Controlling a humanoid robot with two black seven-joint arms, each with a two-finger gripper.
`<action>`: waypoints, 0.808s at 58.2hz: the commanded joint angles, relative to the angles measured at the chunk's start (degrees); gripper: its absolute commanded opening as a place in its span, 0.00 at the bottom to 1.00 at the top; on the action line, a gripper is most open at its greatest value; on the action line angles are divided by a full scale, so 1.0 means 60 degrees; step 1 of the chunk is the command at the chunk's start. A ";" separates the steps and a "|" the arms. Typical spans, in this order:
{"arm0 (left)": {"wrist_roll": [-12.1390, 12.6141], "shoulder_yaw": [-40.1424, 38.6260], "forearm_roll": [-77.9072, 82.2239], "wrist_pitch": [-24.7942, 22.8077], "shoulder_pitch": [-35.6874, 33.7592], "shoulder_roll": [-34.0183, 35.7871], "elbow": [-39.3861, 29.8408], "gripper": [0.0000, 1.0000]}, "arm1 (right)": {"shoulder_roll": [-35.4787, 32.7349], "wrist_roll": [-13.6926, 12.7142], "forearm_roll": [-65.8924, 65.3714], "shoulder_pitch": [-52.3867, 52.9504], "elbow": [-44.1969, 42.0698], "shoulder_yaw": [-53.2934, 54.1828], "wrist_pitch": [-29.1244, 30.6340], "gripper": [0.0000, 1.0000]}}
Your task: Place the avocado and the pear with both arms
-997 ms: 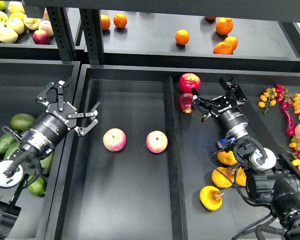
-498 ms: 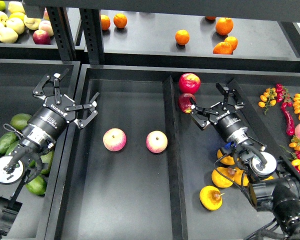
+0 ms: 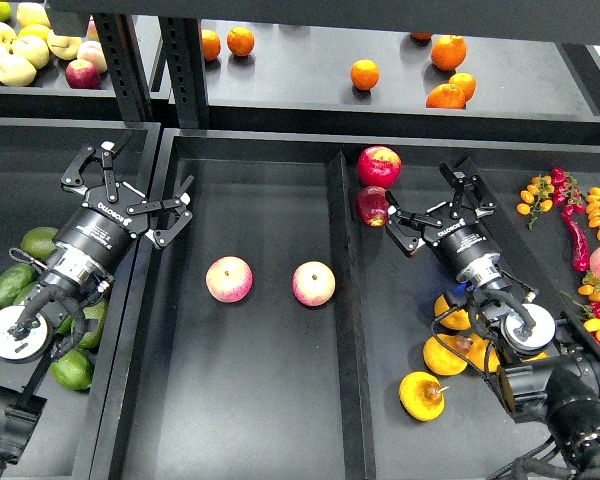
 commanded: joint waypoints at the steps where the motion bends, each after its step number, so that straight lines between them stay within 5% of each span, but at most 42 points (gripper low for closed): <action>1: 0.0002 -0.0004 -0.0002 0.0001 0.0000 0.0000 0.0004 1.00 | 0.0000 -0.0002 -0.0002 0.0012 0.0152 -0.0021 0.0000 0.99; 47: 0.0016 0.0011 -0.0002 0.0001 0.0000 0.0000 -0.0172 1.00 | 0.0000 -0.0090 0.0013 0.0305 0.1280 -0.0021 0.0000 0.99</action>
